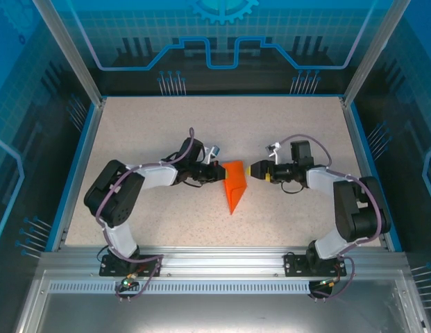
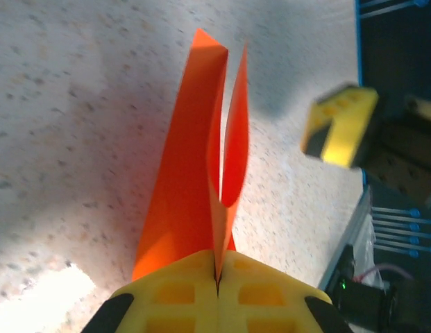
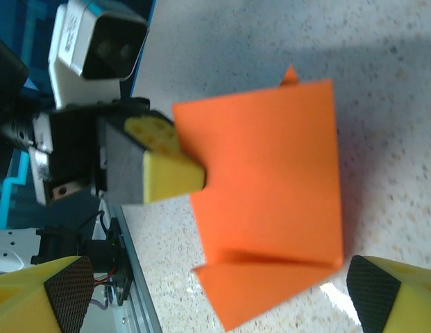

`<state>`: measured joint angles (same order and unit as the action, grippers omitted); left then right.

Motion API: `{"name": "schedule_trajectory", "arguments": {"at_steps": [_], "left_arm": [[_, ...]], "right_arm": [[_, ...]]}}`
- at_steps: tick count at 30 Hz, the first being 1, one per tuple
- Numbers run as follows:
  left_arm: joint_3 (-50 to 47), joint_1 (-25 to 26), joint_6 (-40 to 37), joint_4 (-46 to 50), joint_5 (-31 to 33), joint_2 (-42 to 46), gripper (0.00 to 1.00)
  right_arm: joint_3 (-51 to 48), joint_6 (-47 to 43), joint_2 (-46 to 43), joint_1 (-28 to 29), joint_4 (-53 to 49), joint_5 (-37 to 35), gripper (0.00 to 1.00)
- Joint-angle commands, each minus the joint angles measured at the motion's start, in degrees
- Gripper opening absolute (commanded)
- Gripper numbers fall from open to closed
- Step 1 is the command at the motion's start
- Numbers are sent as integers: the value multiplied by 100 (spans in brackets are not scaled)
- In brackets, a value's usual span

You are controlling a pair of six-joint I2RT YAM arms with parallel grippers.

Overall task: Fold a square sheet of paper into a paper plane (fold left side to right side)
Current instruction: Fold the wing for the fifth time at the center of the table.

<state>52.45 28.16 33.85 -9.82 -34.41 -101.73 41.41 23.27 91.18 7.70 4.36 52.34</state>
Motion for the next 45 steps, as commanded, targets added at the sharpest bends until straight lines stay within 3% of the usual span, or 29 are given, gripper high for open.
{"name": "schedule_trajectory", "arguments": {"at_steps": [1,5,11,16,20,22,24,27,33,39,45], "left_arm": [[-226,-22,-446,-300,-544,341,1],[-285,-23,-465,-392,-729,400,0],[-227,-22,-432,-461,-783,322,0],[-166,-24,-396,-494,-803,180,1],[-122,-24,-385,-490,-798,89,5],[-65,-23,-416,-402,-743,67,13],[-14,-40,-480,-238,-628,117,24],[-54,-150,-557,38,-311,383,39],[-191,-281,-833,1111,687,1376,51],[-621,114,-543,1201,645,2051,48],[-738,886,-112,655,690,1526,40]], "right_arm": [[334,-257,423,-110,111,441,97],[521,-271,804,-43,204,642,94],[622,-132,1152,84,390,959,77],[601,-104,1281,94,367,968,56],[541,-61,1260,116,375,947,27],[509,-43,1220,109,351,886,12],[462,-33,1137,115,289,749,2],[440,-28,988,125,132,542,0],[472,131,747,228,-223,85,0],[666,212,759,388,-550,-337,0],[748,269,975,460,-666,-581,2]]}}
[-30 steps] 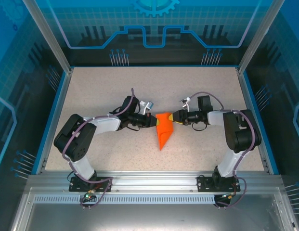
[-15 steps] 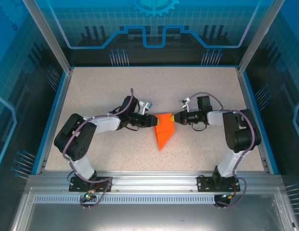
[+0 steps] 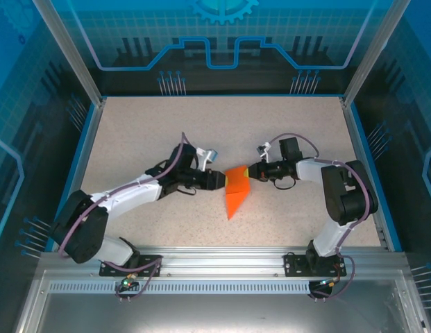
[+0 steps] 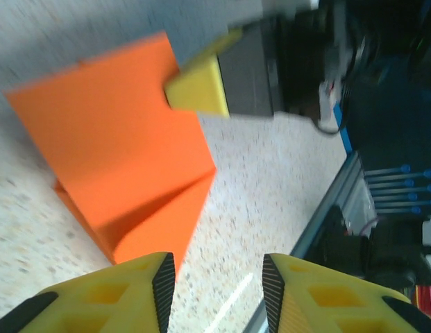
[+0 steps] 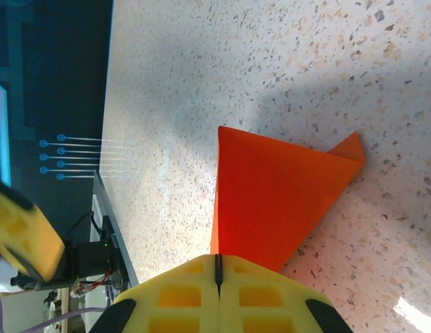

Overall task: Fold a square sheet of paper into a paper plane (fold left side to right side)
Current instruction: Fold the wing for the fifth time at the center of the table.

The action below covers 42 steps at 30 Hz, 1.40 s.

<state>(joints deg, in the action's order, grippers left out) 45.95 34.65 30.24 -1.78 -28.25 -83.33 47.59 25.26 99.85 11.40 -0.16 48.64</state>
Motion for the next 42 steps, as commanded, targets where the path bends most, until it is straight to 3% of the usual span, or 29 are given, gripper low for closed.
{"name": "schedule_trajectory", "arguments": {"at_steps": [1,13,18,31,36,42], "left_arm": [[-45,300,288,-194,101,-474,39],[497,423,318,-176,350,-1835,30],[502,427,332,-182,463,-2028,27],[442,423,369,-345,463,-2066,24],[351,427,321,-461,391,-1906,24],[283,422,298,-487,371,-1659,26]], "right_arm": [[127,83,128,101,-212,-231,3],[145,67,147,144,-408,-365,9],[154,5,81,143,-779,-408,29],[-164,-1,46,212,-1456,-611,39],[-62,-284,-40,204,-1446,-843,54],[52,-471,278,212,-1455,-746,55]]}}
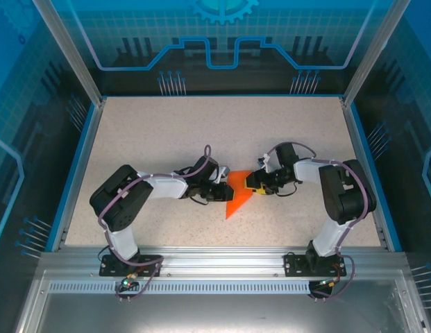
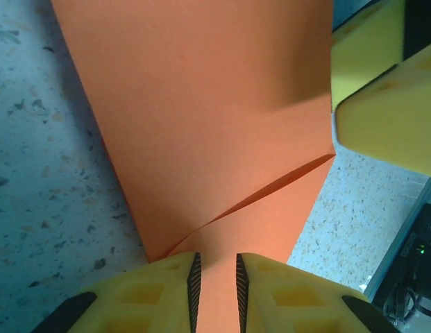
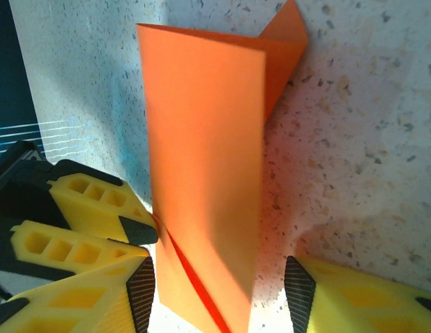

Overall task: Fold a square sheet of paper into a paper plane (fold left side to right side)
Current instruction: Fold the wing for the fifth time at the center of the table.

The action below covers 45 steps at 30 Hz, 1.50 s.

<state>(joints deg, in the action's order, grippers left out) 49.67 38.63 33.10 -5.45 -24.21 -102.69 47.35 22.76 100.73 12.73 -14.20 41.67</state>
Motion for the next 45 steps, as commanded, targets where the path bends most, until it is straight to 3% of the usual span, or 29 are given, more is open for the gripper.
{"name": "schedule_trajectory", "arguments": {"at_steps": [1,6,12,16,22,29,38,45], "left_arm": [[-96,26,-2,-85,0,319,26],[-32,28,-102,88,56,313,26],[-109,30,-180,92,162,593,28],[-171,160,-483,562,736,1195,40],[207,1069,-1207,1883,2250,1652,54],[718,2023,-1228,2611,3583,1017,62],[1607,2436,-1201,3003,4662,-120,68],[1953,2547,-1209,3267,5018,-497,66]], "right_arm": [[76,-196,228,74,-40,-25,55],[-44,89,142,83,172,243,48],[-5,424,-84,100,-145,299,25],[136,621,-282,120,-623,119,14],[270,899,-417,159,-1004,28,13],[274,1107,-309,208,-1039,10,13],[463,1134,-232,247,-1092,49,13],[485,1116,-168,243,-1116,27,13]]}}
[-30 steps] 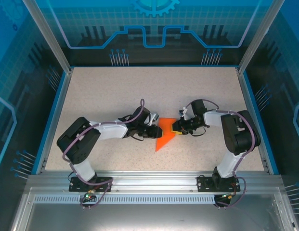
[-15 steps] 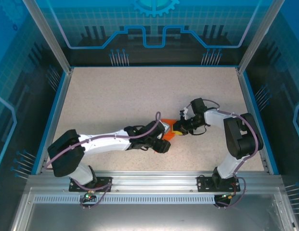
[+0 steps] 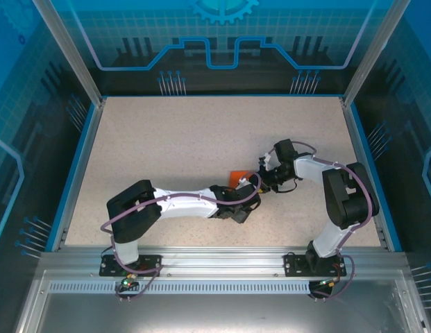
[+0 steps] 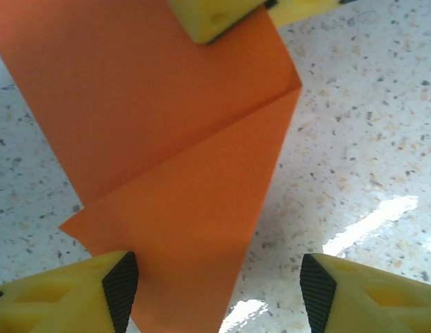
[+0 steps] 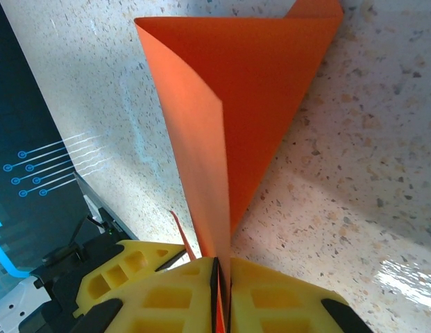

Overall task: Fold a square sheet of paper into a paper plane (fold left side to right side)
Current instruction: Fold the wing for the fifth time at the center of the table.

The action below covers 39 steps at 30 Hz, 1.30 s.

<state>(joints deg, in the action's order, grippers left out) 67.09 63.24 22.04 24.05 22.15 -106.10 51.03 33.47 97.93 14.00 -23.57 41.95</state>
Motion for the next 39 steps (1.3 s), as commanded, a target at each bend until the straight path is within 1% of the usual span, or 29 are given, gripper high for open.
{"name": "schedule_trajectory", "arguments": {"at_steps": [1,4,10,14,19,22,25,27,30,33,39], "left_arm": [[248,100,-104,345,404,-201,66],[318,108,-103,398,419,-300,63],[391,102,-85,447,415,-415,55],[402,109,-66,452,430,-455,45],[442,105,-90,454,378,-480,37],[439,103,-90,442,362,-481,34],[437,108,-78,434,338,-486,28],[437,107,-72,419,298,-481,25],[440,62,-38,393,172,-473,20],[430,-12,-7,350,-23,-439,17],[155,-345,87,-53,-805,-162,13]], "right_arm": [[125,45,129,123,-174,-11,13],[136,28,155,129,-191,-29,13],[179,-56,178,135,-287,-92,14],[222,-152,185,155,-381,-106,15],[265,-234,196,148,-474,-204,17],[281,-245,218,164,-474,-201,18],[294,-276,206,164,-483,-187,20],[302,-294,137,149,-482,-216,25],[311,-352,-69,115,-510,-310,38],[316,-449,-363,12,-658,-500,47],[101,-589,-1137,-434,-814,-879,63]]}}
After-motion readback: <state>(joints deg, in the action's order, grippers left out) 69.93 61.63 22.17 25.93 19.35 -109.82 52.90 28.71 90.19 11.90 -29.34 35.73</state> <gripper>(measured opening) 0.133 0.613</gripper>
